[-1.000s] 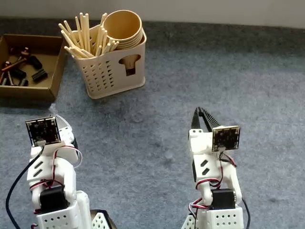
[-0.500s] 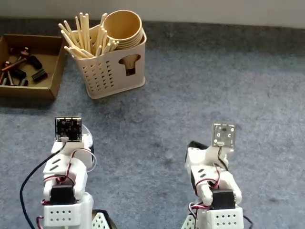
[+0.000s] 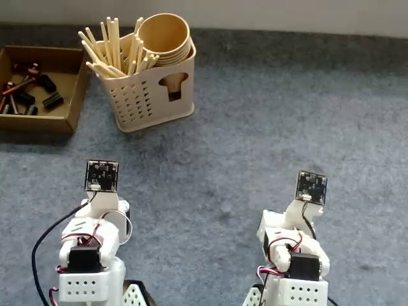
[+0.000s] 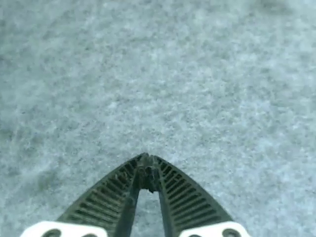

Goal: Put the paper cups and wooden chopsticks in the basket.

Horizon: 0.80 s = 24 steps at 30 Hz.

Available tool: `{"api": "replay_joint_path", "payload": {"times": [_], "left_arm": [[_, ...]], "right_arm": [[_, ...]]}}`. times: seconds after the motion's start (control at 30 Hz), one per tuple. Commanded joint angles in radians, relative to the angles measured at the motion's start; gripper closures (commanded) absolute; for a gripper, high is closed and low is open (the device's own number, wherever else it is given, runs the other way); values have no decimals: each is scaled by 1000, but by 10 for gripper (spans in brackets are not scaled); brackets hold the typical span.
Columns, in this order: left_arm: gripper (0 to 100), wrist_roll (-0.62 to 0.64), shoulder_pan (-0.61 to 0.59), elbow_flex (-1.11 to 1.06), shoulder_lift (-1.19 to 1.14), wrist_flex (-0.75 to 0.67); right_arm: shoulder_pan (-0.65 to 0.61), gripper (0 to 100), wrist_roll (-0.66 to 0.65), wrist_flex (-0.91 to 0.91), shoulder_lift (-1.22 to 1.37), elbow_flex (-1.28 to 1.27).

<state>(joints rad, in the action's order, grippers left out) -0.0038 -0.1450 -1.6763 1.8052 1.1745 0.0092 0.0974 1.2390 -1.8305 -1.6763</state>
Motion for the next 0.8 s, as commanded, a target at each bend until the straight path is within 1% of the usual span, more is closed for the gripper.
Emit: {"api": "replay_joint_path", "payload": {"times": [0.0, 0.1, 0.77], "left_arm": [[995, 0, 15, -21, -4, 95], [995, 2, 15, -21, 4, 147], [995, 2, 18, -21, 4, 146]], "right_arm": [[18, 993, 8, 12, -7, -116], [18, 993, 8, 12, -7, -116], [18, 993, 8, 12, -7, -116]]}}
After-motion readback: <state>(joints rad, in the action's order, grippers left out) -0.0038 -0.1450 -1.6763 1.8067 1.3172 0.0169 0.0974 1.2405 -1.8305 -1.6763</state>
